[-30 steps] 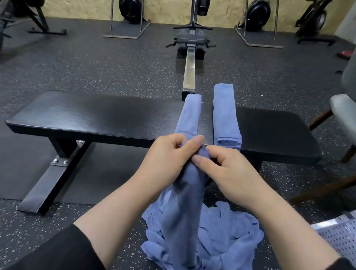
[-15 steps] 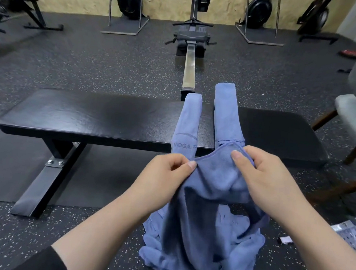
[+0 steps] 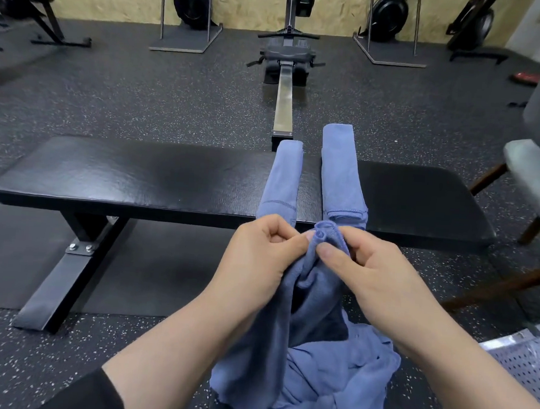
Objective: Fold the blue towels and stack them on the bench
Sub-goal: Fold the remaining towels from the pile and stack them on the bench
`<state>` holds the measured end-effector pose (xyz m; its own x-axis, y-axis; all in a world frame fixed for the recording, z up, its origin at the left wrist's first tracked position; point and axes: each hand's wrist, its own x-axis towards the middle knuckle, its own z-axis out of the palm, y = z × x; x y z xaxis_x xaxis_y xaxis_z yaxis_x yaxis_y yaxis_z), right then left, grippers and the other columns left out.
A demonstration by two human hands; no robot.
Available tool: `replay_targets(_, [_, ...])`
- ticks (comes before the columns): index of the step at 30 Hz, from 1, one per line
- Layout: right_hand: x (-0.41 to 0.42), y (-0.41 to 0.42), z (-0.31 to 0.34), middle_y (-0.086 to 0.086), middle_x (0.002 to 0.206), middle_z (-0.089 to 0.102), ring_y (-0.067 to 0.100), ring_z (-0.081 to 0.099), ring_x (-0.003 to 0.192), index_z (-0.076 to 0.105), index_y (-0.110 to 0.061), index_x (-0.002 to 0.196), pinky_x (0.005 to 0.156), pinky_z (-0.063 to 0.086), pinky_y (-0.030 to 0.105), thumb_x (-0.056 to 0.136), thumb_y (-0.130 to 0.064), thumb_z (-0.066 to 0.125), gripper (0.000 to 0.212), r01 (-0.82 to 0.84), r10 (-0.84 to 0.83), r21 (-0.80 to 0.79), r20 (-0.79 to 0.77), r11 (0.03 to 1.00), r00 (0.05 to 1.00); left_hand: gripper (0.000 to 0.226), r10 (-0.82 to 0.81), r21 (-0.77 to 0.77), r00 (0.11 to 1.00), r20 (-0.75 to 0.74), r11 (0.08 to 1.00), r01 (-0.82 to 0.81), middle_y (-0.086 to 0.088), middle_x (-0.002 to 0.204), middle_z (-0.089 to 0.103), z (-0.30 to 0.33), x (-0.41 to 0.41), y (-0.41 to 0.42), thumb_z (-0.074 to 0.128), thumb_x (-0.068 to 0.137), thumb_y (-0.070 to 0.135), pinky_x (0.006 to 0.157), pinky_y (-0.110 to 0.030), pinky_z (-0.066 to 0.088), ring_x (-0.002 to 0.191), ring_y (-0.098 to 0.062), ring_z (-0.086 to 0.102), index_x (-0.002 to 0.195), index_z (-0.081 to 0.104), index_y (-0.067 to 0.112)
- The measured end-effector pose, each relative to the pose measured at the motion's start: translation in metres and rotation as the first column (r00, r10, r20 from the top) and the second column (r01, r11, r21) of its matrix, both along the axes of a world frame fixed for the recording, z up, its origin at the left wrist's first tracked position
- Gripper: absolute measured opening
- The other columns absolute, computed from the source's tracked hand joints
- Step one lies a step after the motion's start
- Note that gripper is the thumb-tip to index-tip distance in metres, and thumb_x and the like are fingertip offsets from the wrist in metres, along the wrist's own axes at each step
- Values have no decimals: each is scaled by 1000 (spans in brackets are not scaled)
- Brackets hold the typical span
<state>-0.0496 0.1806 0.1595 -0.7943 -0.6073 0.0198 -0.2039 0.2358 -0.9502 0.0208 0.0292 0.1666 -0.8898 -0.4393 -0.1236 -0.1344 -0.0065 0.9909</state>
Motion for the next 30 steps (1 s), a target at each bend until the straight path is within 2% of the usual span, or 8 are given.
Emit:
replay_targets(3, [4, 0, 2, -5, 94, 78, 17, 73, 96, 76, -24, 101, 91, 57, 38, 95, -26, 68, 10, 23, -23, 0, 5, 1000, 1000, 31, -6, -3, 1000, 5, 1000, 6, 2, 50, 52, -1, 1, 1, 76, 89, 21, 41, -14, 30, 41, -5, 40, 67, 56, 13])
replay_targets(5, [6, 0, 4, -5, 81, 74, 10, 65, 75, 75, -20, 92, 73, 52, 26, 96, -27, 67, 11, 64, -63, 22, -53, 998, 997, 29, -20, -11, 1000, 7, 1000, 20, 2, 53, 54, -1, 2, 2, 72, 93, 22, 42, -13, 31, 41, -4, 41, 70, 58, 15])
replay_targets(7, [4, 1, 4, 8, 80, 69, 8, 54, 70, 72, -15, 88, 65, 48, 30, 97, -28, 65, 18, 106, -102, 42, -98, 993, 990, 25, -71, -8, 997, 11, 997, 71, 9, 52, 53, -1, 2, 2, 65, 97, 28, 41, -11, 30, 41, -1, 40, 77, 61, 14])
replay_targets(13, [-9, 9, 6, 30, 101, 66, 17, 58, 83, 66, -6, 96, 78, 52, 48, 98, -33, 61, 28, 323, -318, -208, 55, 923, 946, 24, -310, -156, 917, 249, 922, 354, 8, 65, 54, -16, 6, -8, 60, 98, 25, 64, -26, 36, 62, -9, 43, 76, 64, 16])
replay_targets(17, [-21, 23, 11, 19, 99, 73, 20, 65, 88, 70, -18, 94, 89, 54, 57, 93, -40, 60, 25, 415, -401, -257, 106, 873, 910, 34, -312, -296, 848, 429, 838, 458, 12, 55, 52, -24, 11, -19, 59, 99, 27, 52, -16, 33, 55, -7, 42, 67, 56, 16])
replay_targets(23, [-33, 35, 3, 1, 78, 70, 9, 56, 69, 68, -18, 87, 67, 47, 34, 92, -31, 70, 14, 433, -423, 15, -178, 901, 888, 31, -52, -365, 993, 104, 927, 87, 3, 59, 59, -23, 8, -28, 70, 92, 33, 53, -20, 37, 54, -6, 46, 73, 66, 9])
replay_targets(26, [-30, 33, 1, -4, 77, 69, 8, 56, 67, 69, -18, 88, 63, 43, 31, 91, -27, 71, 9, 372, -338, 133, -224, 919, 914, 30, -43, -318, 999, 24, 947, 48, -4, 65, 63, -17, 7, -23, 67, 94, 35, 59, -24, 41, 60, -6, 48, 75, 70, 12])
replay_targets(30, [-20, 22, 4, -7, 92, 72, 10, 62, 85, 70, -22, 102, 74, 45, 18, 94, -28, 69, 10, 287, -236, 174, -267, 942, 935, 31, -64, -333, 998, 10, 941, 64, 17, 55, 50, -10, 3, -12, 65, 96, 33, 50, -13, 32, 52, 1, 39, 71, 69, 16])
